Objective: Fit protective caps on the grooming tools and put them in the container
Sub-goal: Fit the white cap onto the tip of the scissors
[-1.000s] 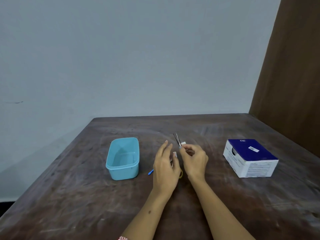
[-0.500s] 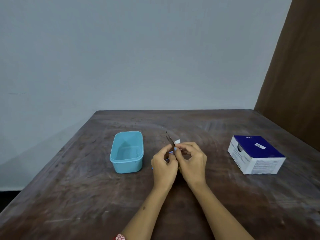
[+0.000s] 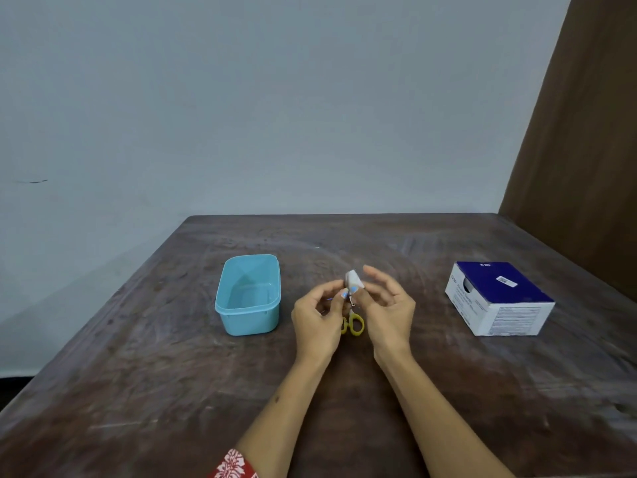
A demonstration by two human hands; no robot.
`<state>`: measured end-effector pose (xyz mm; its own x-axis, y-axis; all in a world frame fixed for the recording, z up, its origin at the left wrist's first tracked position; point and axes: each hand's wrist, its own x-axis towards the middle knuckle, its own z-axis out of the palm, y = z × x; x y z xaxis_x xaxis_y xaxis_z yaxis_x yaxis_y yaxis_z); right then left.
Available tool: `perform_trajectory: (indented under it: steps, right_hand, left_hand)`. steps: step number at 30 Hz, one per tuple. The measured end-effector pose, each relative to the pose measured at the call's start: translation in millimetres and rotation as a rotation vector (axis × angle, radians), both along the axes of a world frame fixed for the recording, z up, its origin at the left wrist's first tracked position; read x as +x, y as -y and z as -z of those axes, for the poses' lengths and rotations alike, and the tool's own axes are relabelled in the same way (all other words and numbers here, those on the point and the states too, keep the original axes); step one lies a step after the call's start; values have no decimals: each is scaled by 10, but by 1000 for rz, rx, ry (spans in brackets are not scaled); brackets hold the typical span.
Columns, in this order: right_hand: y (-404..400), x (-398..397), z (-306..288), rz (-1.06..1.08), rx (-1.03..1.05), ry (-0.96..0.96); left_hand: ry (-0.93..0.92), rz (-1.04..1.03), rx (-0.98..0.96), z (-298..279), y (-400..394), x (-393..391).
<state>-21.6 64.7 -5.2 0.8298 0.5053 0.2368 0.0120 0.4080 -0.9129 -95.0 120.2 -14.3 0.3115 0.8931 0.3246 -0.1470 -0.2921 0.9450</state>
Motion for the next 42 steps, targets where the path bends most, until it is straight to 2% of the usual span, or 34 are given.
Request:
perform_trajectory:
  steps: [3, 6, 14, 20, 28, 32, 35, 42]
  right_hand:
    - [2, -45, 0, -26, -31, 82]
    - [8, -29, -17, -16, -35, 79]
    - [25, -2, -65, -116, 86, -157]
    - [23, 32, -60, -120, 100, -198]
    - [-11, 38, 7, 123, -73, -28]
    - [-30, 25, 50, 104, -169, 3]
    - [-24, 30, 43, 63, -172, 15]
    - [-13, 19, 14, -3, -141, 33]
  left_hand:
    - [-41, -17, 56, 22, -30, 0]
    - [-26, -6, 42, 18, -38, 5]
    - [-26, 119, 106, -12, -38, -15]
    - [-23, 181, -4, 1, -39, -2]
    - [-54, 106, -45, 15, -37, -5]
    - [-58, 122, -12, 15, -19, -3]
    - [-75, 79, 44, 10, -39, -8]
    - [-66, 64, 47, 6, -44, -11]
